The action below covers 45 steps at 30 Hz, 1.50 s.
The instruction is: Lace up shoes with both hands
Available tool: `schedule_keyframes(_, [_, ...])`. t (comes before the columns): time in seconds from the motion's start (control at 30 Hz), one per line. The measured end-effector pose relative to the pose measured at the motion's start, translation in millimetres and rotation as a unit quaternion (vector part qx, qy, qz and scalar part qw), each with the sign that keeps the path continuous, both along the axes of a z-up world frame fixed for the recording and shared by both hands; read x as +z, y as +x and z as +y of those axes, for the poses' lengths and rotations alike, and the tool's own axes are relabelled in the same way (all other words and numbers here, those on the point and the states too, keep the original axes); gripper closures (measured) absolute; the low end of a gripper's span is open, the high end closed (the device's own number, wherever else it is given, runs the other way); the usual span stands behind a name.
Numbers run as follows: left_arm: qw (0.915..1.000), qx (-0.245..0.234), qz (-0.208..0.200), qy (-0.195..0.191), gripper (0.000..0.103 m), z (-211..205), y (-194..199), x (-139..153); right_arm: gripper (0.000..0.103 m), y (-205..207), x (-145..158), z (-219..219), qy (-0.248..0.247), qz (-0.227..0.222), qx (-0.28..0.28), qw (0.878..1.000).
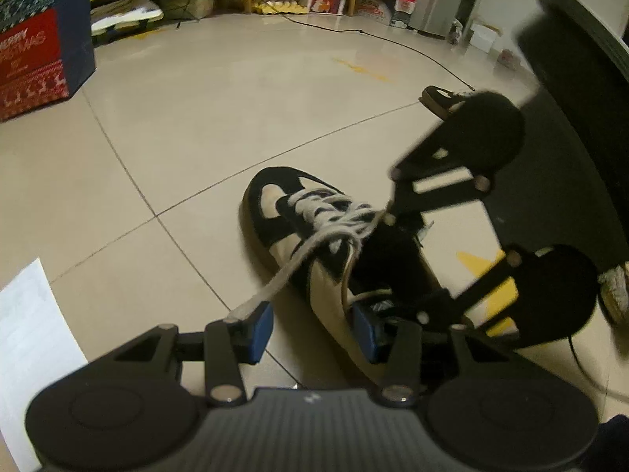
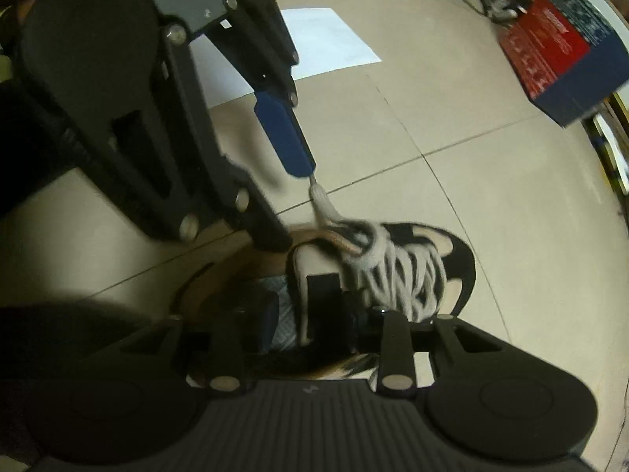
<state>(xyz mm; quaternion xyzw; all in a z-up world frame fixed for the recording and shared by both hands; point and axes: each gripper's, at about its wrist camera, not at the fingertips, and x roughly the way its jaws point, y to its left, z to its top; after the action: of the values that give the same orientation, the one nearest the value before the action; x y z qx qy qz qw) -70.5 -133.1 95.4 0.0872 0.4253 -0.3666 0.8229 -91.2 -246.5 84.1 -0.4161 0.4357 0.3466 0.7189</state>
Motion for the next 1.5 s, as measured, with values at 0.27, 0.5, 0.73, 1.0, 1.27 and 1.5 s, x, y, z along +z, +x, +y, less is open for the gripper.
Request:
schedule_keyframes(0.27, [1.0,-0.001,0.002,-0.005,0.057,1,0,-1,0.069,-6,-25,9,-0.038,-0.054,0.044,0.997])
schedule_keyframes(0.5, [0.9999,-0.004,-0.015,0.006,0.053,-5,-5,4,0.094,-14,-4,-11,0.027,-0.065,-0.047,0.996])
schedule_keyframes(0.73, [0.9836,-0.047,-0.131,0.114,0.059,-33,-33,13,0.093,-31,16,-20,0.061,-0.075,-0.083,0.992])
schedule_keyframes(1.0, [0.9616,-0.11,-0.208,0.141,0.057,-40,-46,15,0.092,-1,45,-32,0.083,0.016,-0.093,0.992])
schedule_keyframes(1.27, [0.9478,-0.176,-0.214,0.158,0.079,-53,-40,19,0.089,39,46,-28,0.105,0.094,-0.101,0.985])
schedule_keyframes(1.5, [0.9379,-0.214,-0.221,0.16,0.079,-55,-47,30,0.089,31,50,-20,0.089,0.098,-0.077,0.988])
